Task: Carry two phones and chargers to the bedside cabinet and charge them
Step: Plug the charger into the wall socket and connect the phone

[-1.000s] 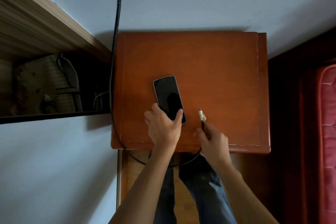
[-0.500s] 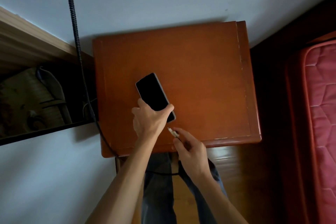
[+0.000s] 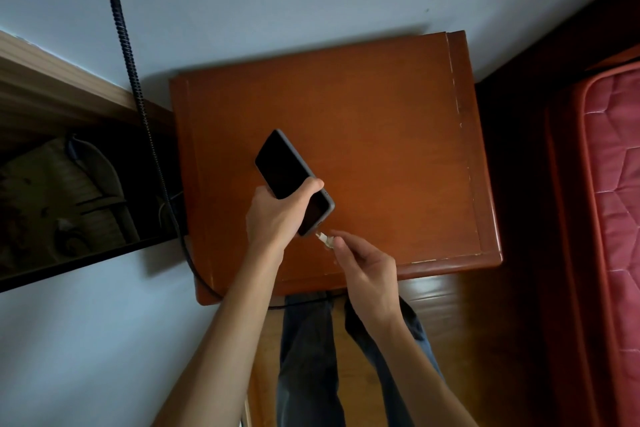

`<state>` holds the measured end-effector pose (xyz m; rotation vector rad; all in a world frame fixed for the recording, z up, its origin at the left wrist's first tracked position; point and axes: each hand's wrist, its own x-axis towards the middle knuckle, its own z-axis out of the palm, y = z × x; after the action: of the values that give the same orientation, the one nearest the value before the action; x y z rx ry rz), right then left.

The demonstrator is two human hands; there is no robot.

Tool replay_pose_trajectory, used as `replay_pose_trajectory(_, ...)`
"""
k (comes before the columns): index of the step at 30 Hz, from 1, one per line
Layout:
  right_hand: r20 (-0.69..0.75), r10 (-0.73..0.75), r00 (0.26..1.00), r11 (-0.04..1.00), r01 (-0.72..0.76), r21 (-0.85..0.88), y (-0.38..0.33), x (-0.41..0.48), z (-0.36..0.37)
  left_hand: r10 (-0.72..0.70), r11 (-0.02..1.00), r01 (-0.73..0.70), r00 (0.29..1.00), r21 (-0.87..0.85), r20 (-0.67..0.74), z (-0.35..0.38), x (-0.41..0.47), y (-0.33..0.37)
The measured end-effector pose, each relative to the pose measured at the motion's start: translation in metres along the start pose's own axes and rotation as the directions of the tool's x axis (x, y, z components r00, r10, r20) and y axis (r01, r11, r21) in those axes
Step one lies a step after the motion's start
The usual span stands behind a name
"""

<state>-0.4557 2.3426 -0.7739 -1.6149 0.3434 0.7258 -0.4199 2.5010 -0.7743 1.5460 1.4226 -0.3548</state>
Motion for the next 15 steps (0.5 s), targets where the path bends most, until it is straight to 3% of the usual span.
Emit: replay_pose_trajectory(15, -0.15, -0.055, 0.987, 0.998, 0.052, -0.026, -0.001, -0.004, 0.011, 0.003, 1.0, -0.004, 0.999, -0.013, -0.041, 0.005, -0.001, -0.002)
